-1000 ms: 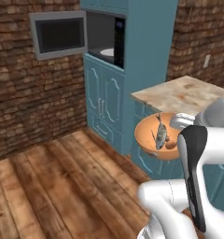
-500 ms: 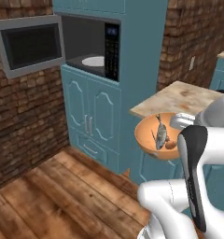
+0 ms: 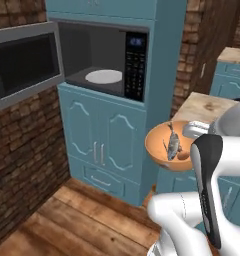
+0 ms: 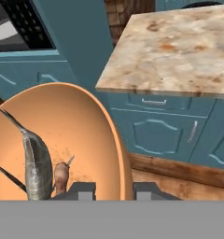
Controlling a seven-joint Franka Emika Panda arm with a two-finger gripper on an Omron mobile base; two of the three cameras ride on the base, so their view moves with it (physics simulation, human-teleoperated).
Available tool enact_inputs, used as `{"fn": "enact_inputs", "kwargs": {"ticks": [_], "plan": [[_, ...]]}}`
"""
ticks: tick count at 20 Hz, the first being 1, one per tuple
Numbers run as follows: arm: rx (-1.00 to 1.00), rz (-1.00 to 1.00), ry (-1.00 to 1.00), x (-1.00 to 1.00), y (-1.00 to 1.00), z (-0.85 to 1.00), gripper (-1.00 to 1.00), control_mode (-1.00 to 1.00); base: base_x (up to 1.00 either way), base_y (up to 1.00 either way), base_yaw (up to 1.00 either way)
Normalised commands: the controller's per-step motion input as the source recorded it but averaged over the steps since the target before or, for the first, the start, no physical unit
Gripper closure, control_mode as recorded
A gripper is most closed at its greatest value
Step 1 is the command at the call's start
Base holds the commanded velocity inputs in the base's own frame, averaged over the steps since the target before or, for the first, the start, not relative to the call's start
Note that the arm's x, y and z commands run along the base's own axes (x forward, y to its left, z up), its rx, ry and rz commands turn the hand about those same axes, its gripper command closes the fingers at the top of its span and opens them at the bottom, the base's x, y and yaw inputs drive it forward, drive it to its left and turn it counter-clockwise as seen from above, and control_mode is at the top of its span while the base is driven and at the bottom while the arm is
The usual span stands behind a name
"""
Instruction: Place the bowl containing the mushroom and fish in the microwave. Close the microwave door and press the start button to microwave the meal.
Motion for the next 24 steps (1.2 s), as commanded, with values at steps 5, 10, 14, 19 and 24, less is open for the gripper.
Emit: {"fn": "enact_inputs", "kwargs": {"ticks": [5, 10, 14, 19, 24], "plan": [[0.0, 0.0, 0.0, 0.0, 0.0, 0.0, 1.0, 1.0, 0.76, 1.0, -0.31], [0.0, 0.0, 0.0, 0.0, 0.0, 0.0, 1.0, 1.0, 0.71, 1.0, -0.31], [0.0, 0.0, 0.0, 0.0, 0.0, 0.0, 1.0, 1.0, 0.69, 1.0, -0.34], [0.0, 0.0, 0.0, 0.0, 0.0, 0.0, 1.0, 1.0, 0.56, 0.98, -0.33], [0.0, 0.0, 0.0, 0.0, 0.0, 0.0, 1.0, 1.0, 0.46, 0.63, -0.32]]}}
